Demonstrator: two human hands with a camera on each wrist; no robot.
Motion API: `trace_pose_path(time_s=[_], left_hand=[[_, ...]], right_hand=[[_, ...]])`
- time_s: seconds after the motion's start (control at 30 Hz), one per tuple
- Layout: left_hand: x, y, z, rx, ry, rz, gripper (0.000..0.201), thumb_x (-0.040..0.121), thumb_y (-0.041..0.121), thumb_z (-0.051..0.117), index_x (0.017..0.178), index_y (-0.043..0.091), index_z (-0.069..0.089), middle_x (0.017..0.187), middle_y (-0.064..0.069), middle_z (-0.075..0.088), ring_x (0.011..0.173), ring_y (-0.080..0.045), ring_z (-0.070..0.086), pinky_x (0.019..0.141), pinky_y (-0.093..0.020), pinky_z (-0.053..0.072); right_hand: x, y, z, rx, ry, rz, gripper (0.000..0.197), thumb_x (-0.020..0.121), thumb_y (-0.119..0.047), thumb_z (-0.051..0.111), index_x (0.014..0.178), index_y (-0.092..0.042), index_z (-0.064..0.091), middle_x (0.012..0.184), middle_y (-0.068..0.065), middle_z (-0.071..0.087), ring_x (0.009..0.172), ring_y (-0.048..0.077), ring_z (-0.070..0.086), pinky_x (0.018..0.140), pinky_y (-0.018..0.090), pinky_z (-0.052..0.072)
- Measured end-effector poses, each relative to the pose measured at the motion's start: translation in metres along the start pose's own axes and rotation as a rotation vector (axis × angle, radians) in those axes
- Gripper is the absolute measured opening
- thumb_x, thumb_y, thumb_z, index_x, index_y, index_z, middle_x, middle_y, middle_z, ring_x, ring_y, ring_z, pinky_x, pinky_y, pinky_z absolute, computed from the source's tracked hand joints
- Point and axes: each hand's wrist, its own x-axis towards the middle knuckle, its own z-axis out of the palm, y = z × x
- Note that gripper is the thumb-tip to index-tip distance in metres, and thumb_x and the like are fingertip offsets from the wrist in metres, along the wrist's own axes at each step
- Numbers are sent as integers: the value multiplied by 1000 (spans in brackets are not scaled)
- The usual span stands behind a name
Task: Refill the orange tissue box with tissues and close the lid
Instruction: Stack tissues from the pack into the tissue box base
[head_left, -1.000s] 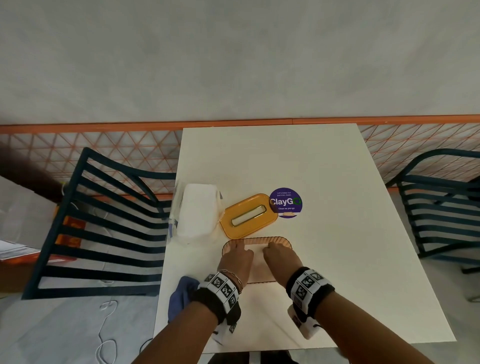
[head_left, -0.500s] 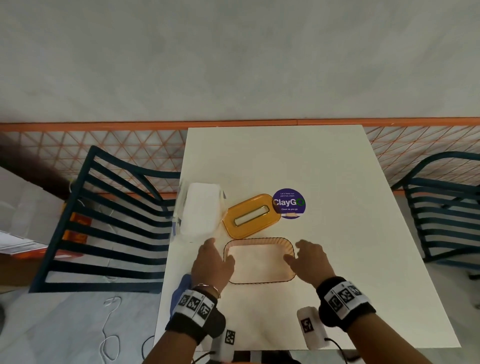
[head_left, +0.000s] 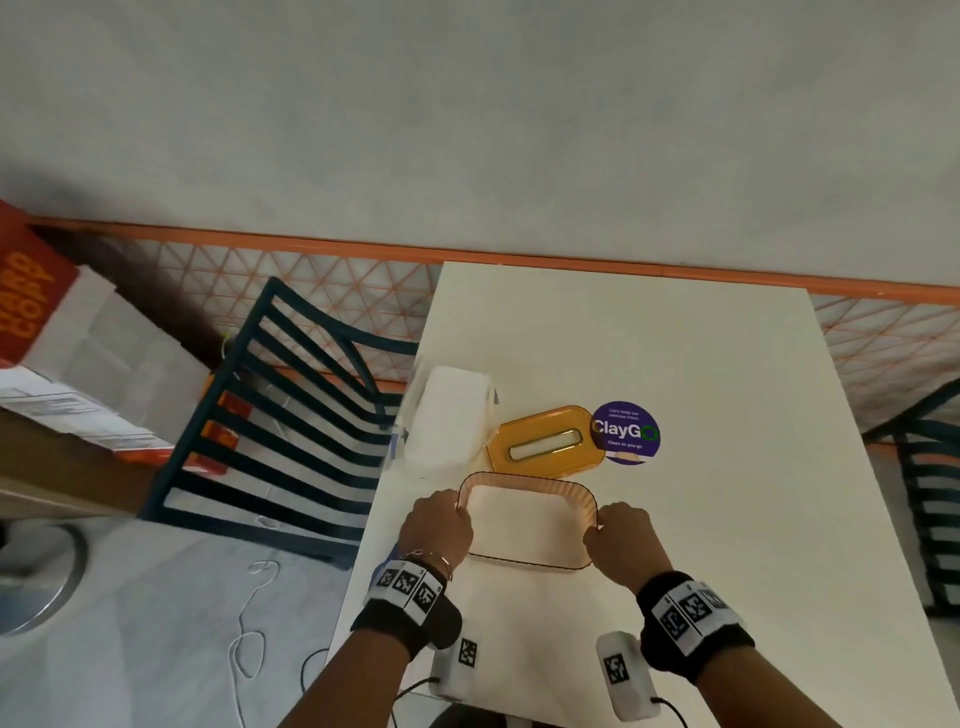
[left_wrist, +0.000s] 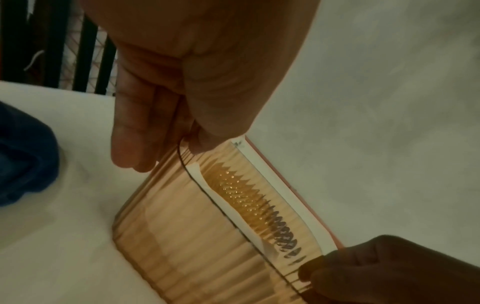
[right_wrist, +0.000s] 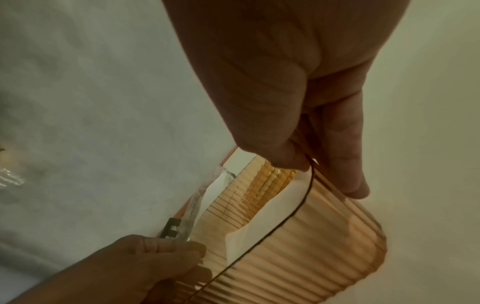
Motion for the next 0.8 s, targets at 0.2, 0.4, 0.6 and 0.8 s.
trace_pose_path(time_s=[0.2, 0.4, 0.6, 0.8], left_hand=[[25, -11, -39, -161, 242, 11, 35, 96, 45, 59, 123, 25, 68, 118, 5, 74, 107, -15, 68, 96, -34, 54], [84, -7, -66, -98, 96, -31, 63, 89, 44, 70, 142, 14, 53, 139, -10, 59, 127, -28, 57, 102, -41, 51], [108, -3, -57, 18, 31, -57, 74, 81, 48, 80, 138, 12, 50, 136, -10, 60, 123, -29, 60, 92, -39, 53], [113, 1, -56, -5, 67, -90, 75, 78, 41, 84, 139, 12, 52, 137, -9, 56, 127, -28, 57, 96, -38, 51]], right_hand=[[-15, 9, -7, 35, 48, -90, 75, 88, -56, 68, 146, -15, 46, 141, 4, 61, 125, 22, 61, 106, 36, 48], [-31, -2, -14, -32, 42, -290, 95, 69, -48, 88, 147, -25, 38, 136, -4, 59, 122, 18, 58, 100, 32, 49], [-29, -14, -19, -61, 42, -229, 97, 61, -48, 92, 142, -27, 43, 132, -7, 61, 116, 15, 60, 97, 29, 51], [-30, -22, -23, -122, 40, -176, 103, 63, -49, 91, 148, -23, 40, 138, -7, 58, 124, 15, 57, 100, 29, 48]])
